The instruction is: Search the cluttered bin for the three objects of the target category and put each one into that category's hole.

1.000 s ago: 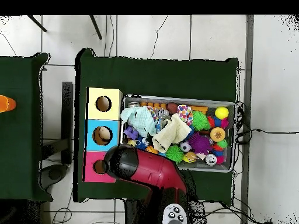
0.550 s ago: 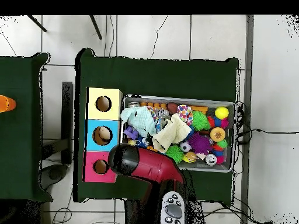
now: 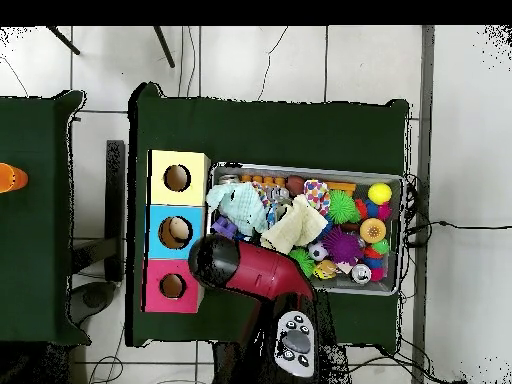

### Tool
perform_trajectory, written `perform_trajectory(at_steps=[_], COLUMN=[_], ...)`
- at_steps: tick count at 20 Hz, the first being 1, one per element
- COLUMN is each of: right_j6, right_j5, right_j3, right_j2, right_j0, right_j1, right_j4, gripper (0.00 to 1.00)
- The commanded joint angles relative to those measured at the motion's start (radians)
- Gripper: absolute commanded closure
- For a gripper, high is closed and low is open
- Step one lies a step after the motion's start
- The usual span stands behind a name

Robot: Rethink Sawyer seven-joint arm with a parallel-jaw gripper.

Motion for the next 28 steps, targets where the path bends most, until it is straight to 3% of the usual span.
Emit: perform_trajectory(at_steps=[1, 7, 13, 22, 28], right_j6=[0.224, 0.222, 0.23, 0.207, 0.183], right_j5=[0.034, 0.066, 0.034, -0.046, -0.083], right_j3=[-0.14, -0.212, -0.245, -0.191, -0.115], right_j2=[0.038, 0.024, 0.02, 0.042, 0.05], right_j0=[-0.008, 0.002, 0.013, -0.01, -0.032], right_j1=[0.065, 0.108, 0.154, 0.173, 0.139], right_j4=[0.059, 0.058, 0.065, 0.06, 0.04], gripper=[0.0, 0.0, 0.0, 0.0, 0.0])
